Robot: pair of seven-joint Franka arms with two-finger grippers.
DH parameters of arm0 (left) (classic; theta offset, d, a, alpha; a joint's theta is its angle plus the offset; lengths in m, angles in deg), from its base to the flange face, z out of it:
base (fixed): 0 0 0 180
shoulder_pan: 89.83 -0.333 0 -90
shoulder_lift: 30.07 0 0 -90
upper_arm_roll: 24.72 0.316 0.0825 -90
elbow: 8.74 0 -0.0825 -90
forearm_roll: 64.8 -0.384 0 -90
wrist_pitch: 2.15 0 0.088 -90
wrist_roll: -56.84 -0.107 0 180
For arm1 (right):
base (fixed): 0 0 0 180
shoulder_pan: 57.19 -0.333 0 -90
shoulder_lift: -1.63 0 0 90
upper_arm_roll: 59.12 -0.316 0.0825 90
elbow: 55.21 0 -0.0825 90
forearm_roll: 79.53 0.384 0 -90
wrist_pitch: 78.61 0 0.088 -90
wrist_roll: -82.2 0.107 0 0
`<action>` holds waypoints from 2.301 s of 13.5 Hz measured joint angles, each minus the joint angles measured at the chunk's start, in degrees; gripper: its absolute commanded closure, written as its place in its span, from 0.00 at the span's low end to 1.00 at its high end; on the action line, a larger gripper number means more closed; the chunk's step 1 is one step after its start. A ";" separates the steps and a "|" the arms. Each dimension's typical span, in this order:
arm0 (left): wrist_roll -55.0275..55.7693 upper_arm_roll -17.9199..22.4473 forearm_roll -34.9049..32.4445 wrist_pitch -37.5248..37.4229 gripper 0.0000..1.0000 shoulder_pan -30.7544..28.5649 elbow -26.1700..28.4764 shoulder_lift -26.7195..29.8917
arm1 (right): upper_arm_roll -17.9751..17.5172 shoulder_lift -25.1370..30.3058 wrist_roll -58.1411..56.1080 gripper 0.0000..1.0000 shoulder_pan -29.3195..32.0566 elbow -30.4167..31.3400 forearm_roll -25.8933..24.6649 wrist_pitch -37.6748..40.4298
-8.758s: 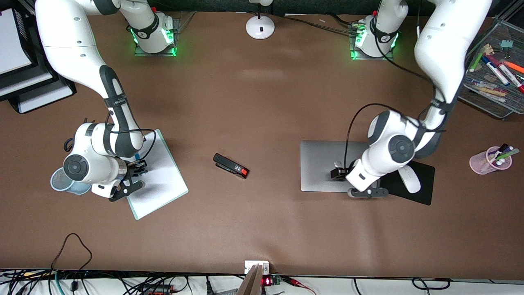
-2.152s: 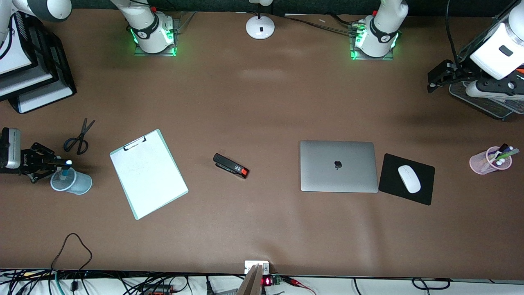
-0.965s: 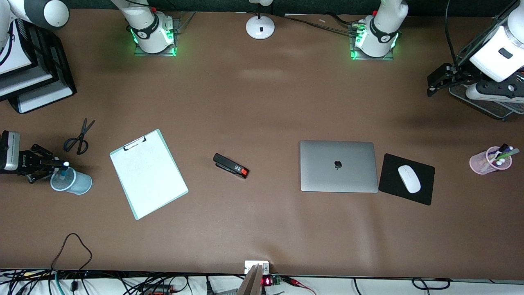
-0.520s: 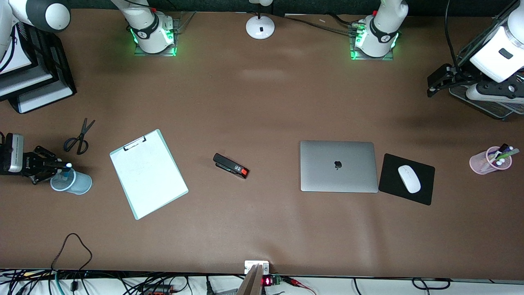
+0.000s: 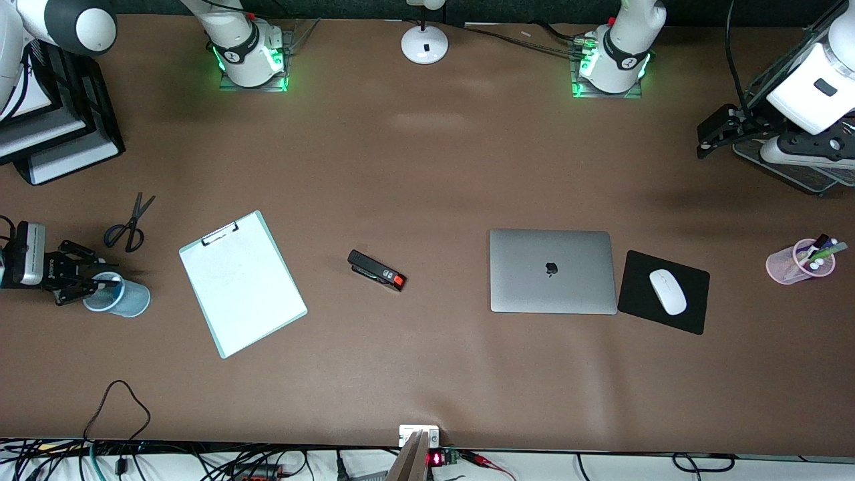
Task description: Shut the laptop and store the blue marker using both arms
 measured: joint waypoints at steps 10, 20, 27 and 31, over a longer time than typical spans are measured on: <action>0.00 0.00 0.00 0.06 0.00 0.00 0.00 0.00 | -0.56 8.54 21.81 0.00 -1.37 -0.31 -1.23 3.77; 0.00 0.00 0.00 0.12 0.00 0.00 0.00 0.00 | -0.97 24.79 59.53 0.00 -12.04 9.54 -11.40 3.90; 0.00 0.00 0.00 0.12 0.00 0.00 0.00 0.00 | -0.97 30.55 88.23 0.00 -17.81 13.33 -18.08 3.92; 0.00 0.00 0.00 0.12 0.00 0.00 0.00 0.00 | -0.95 32.15 103.88 0.00 -19.87 14.25 -20.01 3.93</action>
